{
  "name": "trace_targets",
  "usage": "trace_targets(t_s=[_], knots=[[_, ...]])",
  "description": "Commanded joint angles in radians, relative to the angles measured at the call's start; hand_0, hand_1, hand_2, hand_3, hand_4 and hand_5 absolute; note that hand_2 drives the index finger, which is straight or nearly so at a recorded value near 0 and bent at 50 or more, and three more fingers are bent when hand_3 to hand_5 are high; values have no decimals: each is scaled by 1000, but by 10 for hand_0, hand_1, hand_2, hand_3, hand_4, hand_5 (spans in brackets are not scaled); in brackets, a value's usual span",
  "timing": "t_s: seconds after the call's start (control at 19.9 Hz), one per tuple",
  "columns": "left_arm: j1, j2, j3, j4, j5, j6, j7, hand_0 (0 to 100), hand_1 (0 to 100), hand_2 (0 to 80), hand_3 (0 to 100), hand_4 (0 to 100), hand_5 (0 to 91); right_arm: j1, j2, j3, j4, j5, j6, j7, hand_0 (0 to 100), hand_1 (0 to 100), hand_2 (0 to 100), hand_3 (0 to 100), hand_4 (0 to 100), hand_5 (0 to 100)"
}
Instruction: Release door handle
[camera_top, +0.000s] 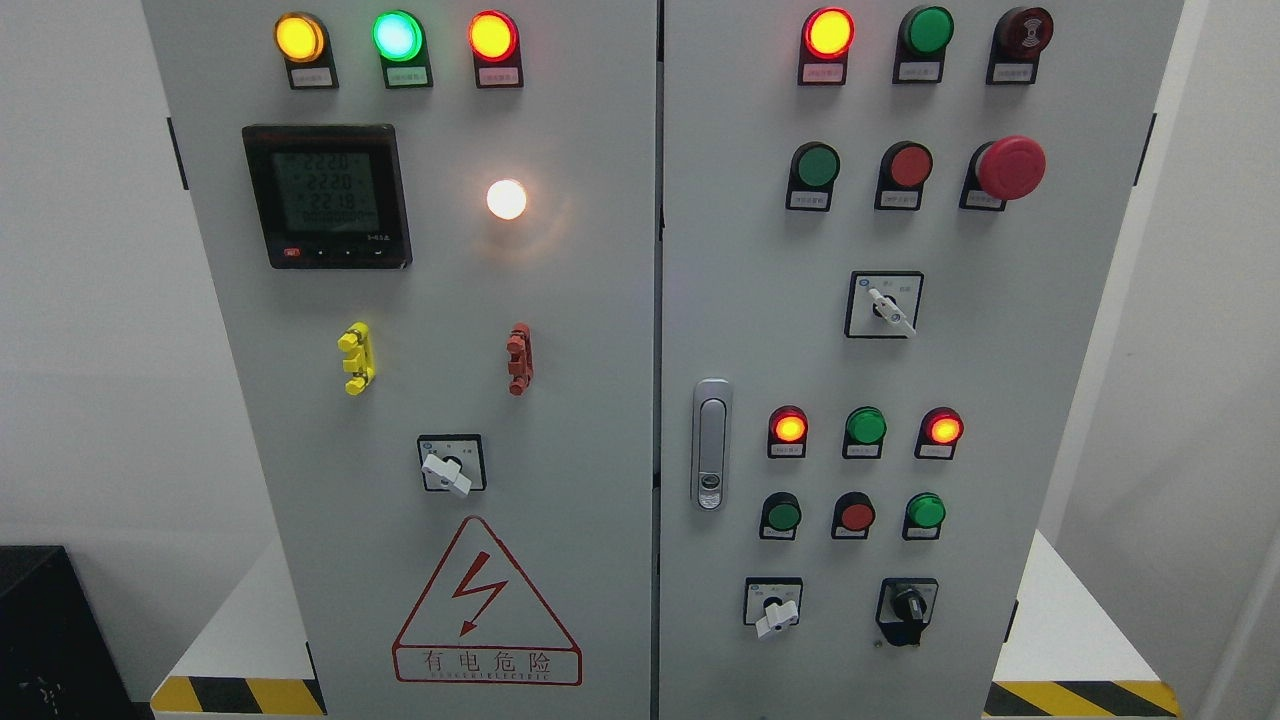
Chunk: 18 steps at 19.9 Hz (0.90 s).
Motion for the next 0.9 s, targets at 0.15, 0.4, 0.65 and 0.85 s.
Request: trace_targets(t_s=[0.15, 0.4, 0.65, 0.85], knots=[[0, 0, -21, -20, 0, 0, 0, 0, 0, 22, 89, 14, 0, -5, 1, 25, -5, 2, -3, -2, 376, 306, 0, 0, 0, 0], [0, 0, -21, -20, 0, 0, 0, 0, 0, 22, 91, 14, 0, -28, 1, 26, -7, 12, -7, -11, 389, 304, 0, 0, 0, 0], [0, 0, -21, -20, 0, 0, 0, 0, 0, 22, 88, 14, 0, -39, 1, 26, -39, 61, -9, -13, 401, 292, 0, 59, 164, 82], [0, 0, -21, -20, 0, 0, 0, 0, 0, 22, 91, 14, 0, -71, 2, 28, -42, 152, -9, -17, 411, 293, 0, 203, 377, 301]])
